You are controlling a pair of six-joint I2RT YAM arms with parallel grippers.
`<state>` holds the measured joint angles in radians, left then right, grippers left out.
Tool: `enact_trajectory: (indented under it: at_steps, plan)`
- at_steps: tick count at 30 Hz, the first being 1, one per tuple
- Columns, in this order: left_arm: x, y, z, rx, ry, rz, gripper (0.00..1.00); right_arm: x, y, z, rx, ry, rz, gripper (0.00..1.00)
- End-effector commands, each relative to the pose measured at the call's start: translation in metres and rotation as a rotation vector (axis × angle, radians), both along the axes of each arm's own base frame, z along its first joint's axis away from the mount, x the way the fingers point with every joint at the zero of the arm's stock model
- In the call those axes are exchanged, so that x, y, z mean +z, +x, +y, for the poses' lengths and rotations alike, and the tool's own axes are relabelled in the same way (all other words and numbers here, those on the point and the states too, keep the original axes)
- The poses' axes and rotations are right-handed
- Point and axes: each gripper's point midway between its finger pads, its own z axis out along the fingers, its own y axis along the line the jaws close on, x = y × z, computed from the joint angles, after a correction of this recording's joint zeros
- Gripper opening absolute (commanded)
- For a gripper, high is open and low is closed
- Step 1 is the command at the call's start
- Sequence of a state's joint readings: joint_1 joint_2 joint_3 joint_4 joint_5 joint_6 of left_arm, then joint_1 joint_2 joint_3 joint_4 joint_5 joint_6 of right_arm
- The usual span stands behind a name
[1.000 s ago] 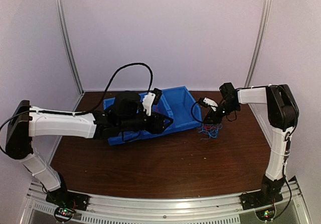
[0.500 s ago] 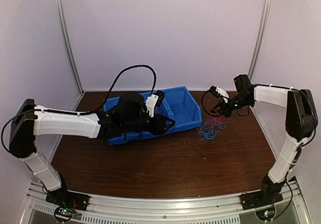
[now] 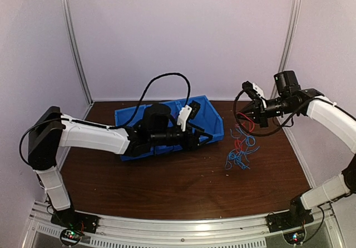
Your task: Untangle the cables
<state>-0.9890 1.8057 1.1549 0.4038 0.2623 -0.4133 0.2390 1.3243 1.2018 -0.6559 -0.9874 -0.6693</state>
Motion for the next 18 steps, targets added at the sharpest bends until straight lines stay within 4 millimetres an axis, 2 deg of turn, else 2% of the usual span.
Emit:
enact_trajectory:
  at_steps: [1,7,11,13,14,17,18]
  plan:
    - [0.051,-0.02,-0.033,-0.12,-0.192,-0.178,0.59,0.01,-0.029,0.027,0.091,0.067,0.08,0.0]
    - [0.061,-0.027,-0.055,-0.134,-0.291,-0.23,0.62,0.028,-0.053,0.059,0.185,0.114,0.066,0.0]
    - [0.058,-0.023,-0.064,-0.136,-0.321,-0.249,0.56,0.035,-0.063,0.071,0.235,0.12,0.078,0.0]
    - [0.053,-0.023,-0.067,-0.144,-0.33,-0.255,0.47,0.042,-0.064,0.072,0.244,0.131,0.072,0.0]
    - [0.049,-0.023,-0.068,-0.149,-0.33,-0.255,0.39,0.048,-0.063,0.073,0.244,0.137,0.066,0.0]
    - [0.035,-0.024,-0.069,-0.159,-0.328,-0.236,0.19,0.07,-0.061,0.073,0.238,0.16,0.028,0.0]
    - [0.028,-0.025,-0.069,-0.161,-0.325,-0.225,0.17,0.08,-0.061,0.072,0.236,0.168,0.007,0.0]
